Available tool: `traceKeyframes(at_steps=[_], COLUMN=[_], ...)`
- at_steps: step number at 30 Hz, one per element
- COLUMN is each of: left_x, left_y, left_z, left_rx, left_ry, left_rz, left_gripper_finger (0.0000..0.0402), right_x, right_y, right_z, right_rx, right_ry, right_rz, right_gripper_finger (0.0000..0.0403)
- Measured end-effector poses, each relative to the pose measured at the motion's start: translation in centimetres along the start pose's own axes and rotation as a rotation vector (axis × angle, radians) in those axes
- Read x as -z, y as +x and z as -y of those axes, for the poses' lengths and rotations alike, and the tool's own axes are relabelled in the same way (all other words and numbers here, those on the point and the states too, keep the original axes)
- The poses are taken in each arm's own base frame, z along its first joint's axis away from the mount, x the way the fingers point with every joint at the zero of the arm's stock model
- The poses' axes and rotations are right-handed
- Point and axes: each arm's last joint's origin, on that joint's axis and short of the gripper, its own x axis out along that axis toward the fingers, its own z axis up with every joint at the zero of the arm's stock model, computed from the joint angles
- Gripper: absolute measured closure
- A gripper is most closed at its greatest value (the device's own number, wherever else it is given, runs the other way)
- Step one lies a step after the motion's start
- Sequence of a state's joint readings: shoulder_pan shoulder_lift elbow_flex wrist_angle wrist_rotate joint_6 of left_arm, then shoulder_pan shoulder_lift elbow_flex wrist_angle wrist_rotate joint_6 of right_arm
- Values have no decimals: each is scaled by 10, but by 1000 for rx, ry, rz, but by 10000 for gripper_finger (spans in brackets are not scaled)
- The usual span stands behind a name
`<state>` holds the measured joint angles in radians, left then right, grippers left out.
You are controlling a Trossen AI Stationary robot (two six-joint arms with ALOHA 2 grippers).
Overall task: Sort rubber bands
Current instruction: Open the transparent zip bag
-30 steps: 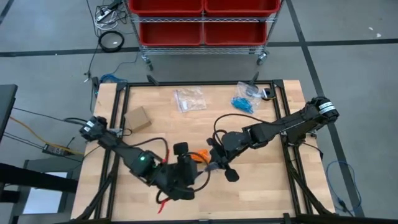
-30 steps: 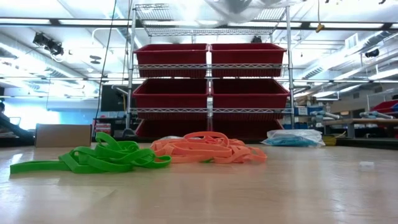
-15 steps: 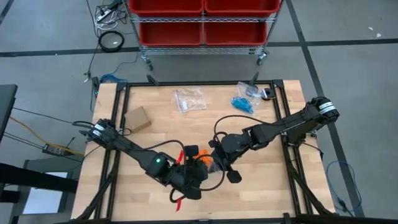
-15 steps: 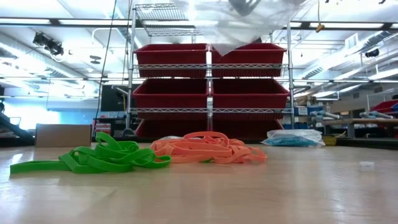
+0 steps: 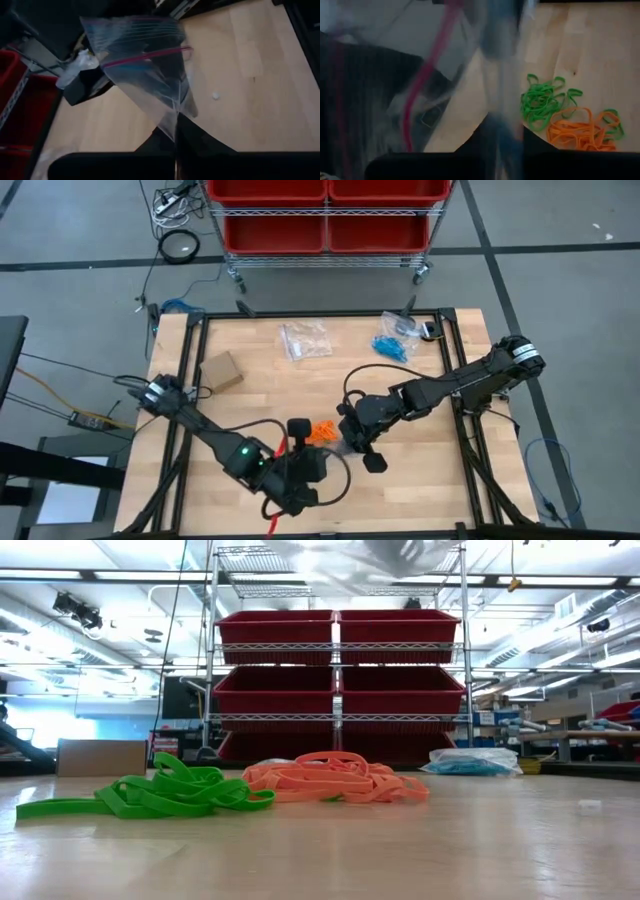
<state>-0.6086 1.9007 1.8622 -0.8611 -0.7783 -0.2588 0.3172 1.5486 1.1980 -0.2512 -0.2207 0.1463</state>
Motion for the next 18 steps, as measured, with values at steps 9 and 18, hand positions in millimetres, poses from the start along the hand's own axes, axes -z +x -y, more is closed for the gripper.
traceKeyframes(at_steps=[9,18], left_x=[6,14], left_y=[-15,-25], left_z=[12,17], left_rx=[-68,-106], left_ry=[41,32], left_rz=[25,10], left_gripper_finger=[400,401], right_x=[0,0], right_y=[0,0], right_z=[0,1], right_rx=[1,15], right_ry=[1,1], right_rz=[2,5], right_gripper_finger=[358,373])
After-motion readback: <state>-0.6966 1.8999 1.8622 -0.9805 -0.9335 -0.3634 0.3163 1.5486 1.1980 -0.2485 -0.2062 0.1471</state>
